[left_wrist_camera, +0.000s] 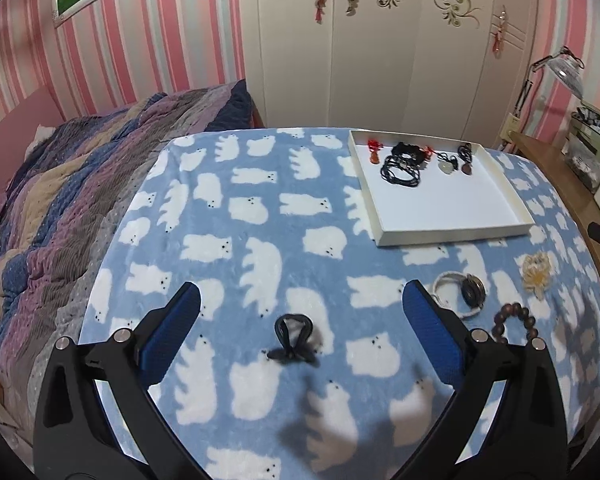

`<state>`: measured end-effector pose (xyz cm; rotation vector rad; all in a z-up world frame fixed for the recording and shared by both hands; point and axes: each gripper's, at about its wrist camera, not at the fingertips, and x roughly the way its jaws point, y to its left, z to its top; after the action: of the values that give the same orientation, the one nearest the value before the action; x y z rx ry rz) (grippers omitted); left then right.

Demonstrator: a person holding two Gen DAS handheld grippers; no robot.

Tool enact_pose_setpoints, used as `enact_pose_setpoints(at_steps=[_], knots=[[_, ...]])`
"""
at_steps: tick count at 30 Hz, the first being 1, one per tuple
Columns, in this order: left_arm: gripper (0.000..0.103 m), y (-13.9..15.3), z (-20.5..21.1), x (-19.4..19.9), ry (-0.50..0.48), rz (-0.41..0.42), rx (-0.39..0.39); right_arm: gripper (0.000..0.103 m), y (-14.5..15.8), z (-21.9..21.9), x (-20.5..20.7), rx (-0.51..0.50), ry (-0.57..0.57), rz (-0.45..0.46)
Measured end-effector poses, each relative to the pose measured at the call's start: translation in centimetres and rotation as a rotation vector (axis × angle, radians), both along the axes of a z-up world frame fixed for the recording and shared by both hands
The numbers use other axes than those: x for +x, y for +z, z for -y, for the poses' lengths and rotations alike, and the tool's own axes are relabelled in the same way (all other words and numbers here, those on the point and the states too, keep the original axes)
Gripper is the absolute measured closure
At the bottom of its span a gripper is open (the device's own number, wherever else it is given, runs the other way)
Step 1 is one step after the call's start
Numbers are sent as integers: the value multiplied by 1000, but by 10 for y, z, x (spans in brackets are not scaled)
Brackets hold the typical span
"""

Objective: Organize jewelry
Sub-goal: 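Withdraw both tools from the tray toward the black claw clip and bead bracelet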

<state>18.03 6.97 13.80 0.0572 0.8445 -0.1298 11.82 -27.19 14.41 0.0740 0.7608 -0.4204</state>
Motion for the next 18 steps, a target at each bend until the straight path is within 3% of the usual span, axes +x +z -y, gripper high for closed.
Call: enact_pose_setpoints(at_steps=[7, 11, 14, 18], knots=[[3, -5, -11, -17, 22, -1, -49, 5, 0, -5, -25, 5, -22, 12], [3, -11, -20, -25, 56, 7, -52, 5, -7, -6, -30, -3, -60, -27], [3, -21, -25, -31, 76, -16, -44, 5, -14, -12, -36, -84, -99, -57], [3, -36, -35, -39, 97, -56, -53, 5, -18, -12, -46, -71, -89, -63]])
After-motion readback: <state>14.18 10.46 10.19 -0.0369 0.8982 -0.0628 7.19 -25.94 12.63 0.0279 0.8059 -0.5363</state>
